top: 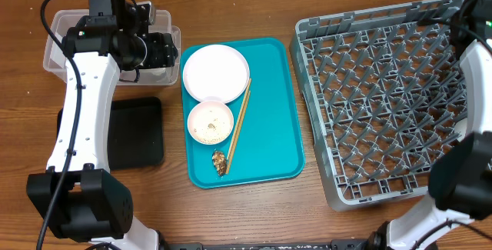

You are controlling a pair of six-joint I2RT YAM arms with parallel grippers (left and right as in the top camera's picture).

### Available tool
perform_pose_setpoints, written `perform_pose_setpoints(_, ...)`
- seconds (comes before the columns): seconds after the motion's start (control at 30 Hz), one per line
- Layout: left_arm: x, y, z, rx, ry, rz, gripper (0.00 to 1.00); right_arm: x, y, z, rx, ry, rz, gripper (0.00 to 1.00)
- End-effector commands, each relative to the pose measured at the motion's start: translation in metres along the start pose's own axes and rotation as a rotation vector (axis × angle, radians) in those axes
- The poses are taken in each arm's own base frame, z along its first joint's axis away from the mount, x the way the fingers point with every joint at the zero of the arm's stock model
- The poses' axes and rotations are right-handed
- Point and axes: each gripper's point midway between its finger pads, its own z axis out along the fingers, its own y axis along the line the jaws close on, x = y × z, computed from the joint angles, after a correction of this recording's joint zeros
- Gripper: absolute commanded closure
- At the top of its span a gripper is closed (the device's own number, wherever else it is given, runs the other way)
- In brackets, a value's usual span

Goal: Sort waste into correct bins and load items into the dishwasher

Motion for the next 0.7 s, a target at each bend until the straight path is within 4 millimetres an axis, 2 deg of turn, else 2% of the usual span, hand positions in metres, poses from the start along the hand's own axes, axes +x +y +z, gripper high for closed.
perform_pose_setpoints(0.0,-0.005,-0.004,-0.004,0.000,-0.019,0.037,0.27,0.025,-0.021,0.030,0.215,0.023,-0.062,0.96)
perform_pose_setpoints(0.13,-0.005,-0.004,-0.004,0.000,-0.019,0.034,0.28,0.057,-0.023,0.047,0.367,0.047,-0.139,0.96)
perform_pose_setpoints(0.27,-0.005,-0.004,-0.004,0.000,-0.017,0.033,0.28,0.088,-0.002,0.051,0.360,0.086,-0.180,0.96)
perform_pose_setpoints(0.4,-0.005,-0.004,-0.004,0.000,-0.017,0.033,0.28,0.110,0.024,0.038,0.270,0.137,-0.176,0.96)
perform_pose_setpoints(0.57,-0.004,-0.004,-0.004,0.000,-0.015,0.033,0.28,0.142,0.049,0.016,0.150,0.253,-0.308,0.96)
perform_pose_setpoints(0.67,-0.004,-0.004,-0.004,-0.001,-0.014,0.033,0.28,0.165,0.060,0.003,0.068,0.347,-0.373,0.82)
